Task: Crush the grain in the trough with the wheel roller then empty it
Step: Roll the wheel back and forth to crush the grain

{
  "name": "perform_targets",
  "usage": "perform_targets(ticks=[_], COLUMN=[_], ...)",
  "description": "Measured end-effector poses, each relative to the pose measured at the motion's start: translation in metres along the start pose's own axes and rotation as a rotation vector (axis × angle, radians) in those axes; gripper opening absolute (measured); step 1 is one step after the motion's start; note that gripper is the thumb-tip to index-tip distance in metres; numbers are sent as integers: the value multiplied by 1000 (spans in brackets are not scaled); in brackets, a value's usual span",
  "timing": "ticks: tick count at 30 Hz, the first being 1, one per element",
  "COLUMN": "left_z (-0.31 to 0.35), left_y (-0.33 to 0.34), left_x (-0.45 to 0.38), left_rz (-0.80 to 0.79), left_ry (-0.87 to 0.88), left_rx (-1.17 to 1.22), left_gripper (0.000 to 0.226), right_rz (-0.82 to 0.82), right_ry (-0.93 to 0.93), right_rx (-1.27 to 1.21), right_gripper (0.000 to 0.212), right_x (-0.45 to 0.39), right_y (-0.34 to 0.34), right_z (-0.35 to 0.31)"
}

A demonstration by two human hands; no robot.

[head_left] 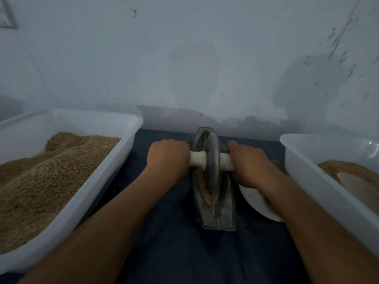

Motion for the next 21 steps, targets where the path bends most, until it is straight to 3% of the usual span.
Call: perform_targets(ticks=[21], left_z=[-1], left_y=[8], left_x=[-6], left_rz=[96], left_ry=[17], left_rx=[18], left_gripper=[20], right_rz=[54], right_ry=[-28], right_rx=[50], right_gripper=[43], right_x=[-8], right_y=[4], right_z=[5])
Point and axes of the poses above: each hand's wrist, its own x-axis away from the middle knuckle, its own y-axis out of the palm, z = x × y, the point moved 5 cm from there along -x, towards the middle knuckle, and after that the axes turned 8 degrees about -y, right-handed, at the moved point
